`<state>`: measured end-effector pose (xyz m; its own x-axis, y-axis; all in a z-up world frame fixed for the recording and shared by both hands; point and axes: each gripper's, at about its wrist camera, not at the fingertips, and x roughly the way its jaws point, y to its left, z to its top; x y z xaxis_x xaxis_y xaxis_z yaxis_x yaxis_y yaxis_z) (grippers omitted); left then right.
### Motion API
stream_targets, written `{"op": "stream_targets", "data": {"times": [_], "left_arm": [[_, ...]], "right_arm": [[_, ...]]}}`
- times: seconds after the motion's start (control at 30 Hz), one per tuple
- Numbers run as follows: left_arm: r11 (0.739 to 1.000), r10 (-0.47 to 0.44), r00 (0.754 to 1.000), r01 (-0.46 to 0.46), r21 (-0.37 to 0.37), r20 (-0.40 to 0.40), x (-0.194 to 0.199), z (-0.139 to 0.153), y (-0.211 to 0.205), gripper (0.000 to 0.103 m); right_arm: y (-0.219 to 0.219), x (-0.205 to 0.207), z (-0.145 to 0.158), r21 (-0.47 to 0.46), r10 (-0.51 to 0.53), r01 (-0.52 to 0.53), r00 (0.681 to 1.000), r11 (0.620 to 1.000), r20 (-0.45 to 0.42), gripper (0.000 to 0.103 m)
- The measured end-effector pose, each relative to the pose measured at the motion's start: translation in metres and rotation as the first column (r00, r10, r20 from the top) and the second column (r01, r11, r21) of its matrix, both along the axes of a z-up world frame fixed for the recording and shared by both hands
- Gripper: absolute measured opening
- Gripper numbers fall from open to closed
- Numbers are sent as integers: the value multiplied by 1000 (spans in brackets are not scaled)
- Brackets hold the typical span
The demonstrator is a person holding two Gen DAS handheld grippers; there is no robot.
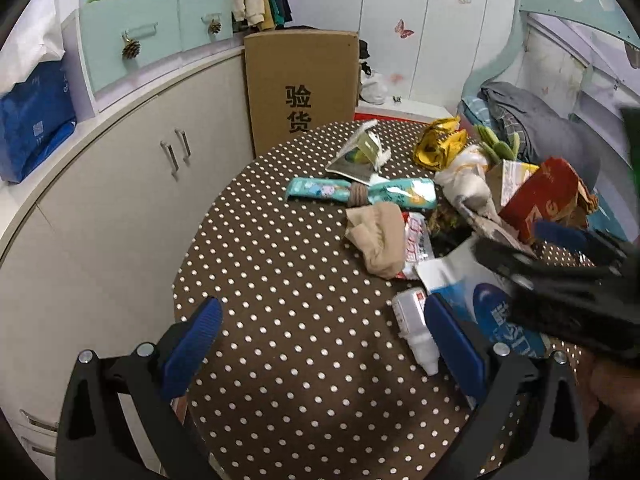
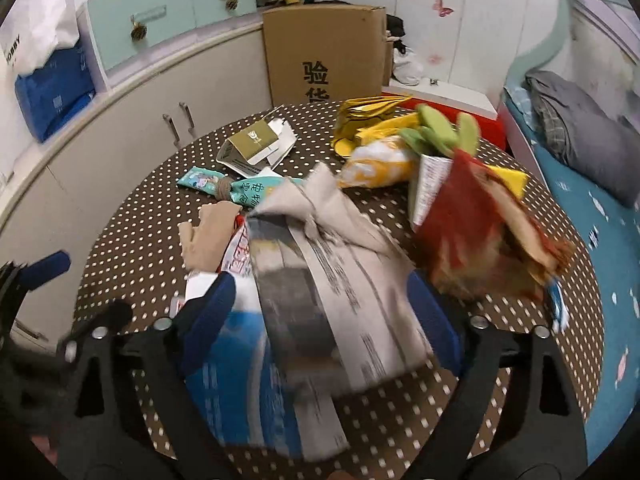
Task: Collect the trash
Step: 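Lower the right tool onto the folded newspaper and close on it, then close the left tool on the small white plastic bottle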
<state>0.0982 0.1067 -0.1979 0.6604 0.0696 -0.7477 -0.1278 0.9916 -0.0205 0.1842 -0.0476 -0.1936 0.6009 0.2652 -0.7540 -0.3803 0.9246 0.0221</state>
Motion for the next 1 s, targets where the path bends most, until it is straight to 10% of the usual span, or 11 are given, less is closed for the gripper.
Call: {"op": "stream_targets", "data": {"times": [0.33,0.87,1.0], "left_arm": [[995,-95,995,94,-37,-33,-12,-14,-26,99],[997,-79,995,80,11,-61,23,-31,-23,97],[994,-106,991,103,-33,-87,36,-38,-26,67]], "right_arm": [[-11,-4,14,23,-8,8,999,1000,34,26],[-44,-33,34,61,-40,36,997,998,62,20],[-51,-39,35,70,-38,33,997,997,66,18]]}}
